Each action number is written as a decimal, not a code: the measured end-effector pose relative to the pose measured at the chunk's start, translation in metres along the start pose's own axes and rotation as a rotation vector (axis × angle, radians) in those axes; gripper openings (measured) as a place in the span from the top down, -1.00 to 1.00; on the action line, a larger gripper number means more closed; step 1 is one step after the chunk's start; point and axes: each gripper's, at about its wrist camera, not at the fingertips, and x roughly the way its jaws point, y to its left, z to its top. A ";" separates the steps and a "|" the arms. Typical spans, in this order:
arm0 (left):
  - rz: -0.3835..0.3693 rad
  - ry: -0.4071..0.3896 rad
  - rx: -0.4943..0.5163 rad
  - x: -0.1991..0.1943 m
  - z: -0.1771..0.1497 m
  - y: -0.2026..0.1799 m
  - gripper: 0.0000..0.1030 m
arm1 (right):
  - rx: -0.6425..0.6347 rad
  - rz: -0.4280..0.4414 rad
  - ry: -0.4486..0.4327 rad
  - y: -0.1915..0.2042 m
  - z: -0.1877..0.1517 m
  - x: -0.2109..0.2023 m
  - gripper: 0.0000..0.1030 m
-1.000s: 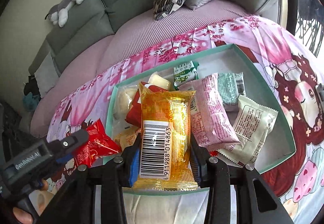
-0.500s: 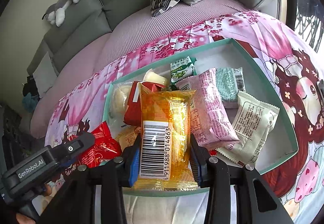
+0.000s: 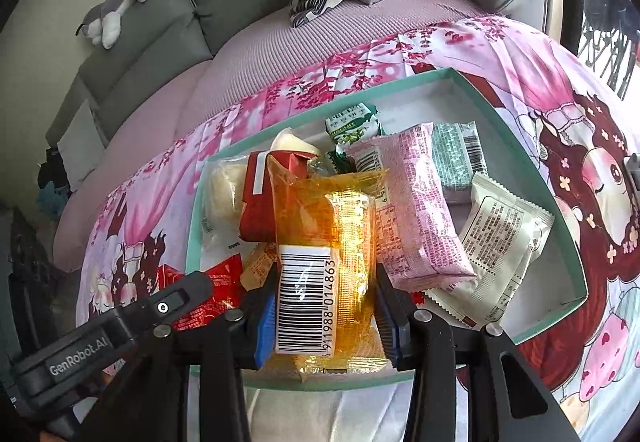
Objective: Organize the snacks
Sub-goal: 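Lower both packs into the tray and open both grippers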
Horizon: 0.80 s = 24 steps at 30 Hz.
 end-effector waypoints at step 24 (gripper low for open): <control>0.087 -0.038 -0.019 -0.033 0.005 0.015 -0.67 | -0.096 -0.025 -0.025 0.017 -0.001 -0.005 -0.71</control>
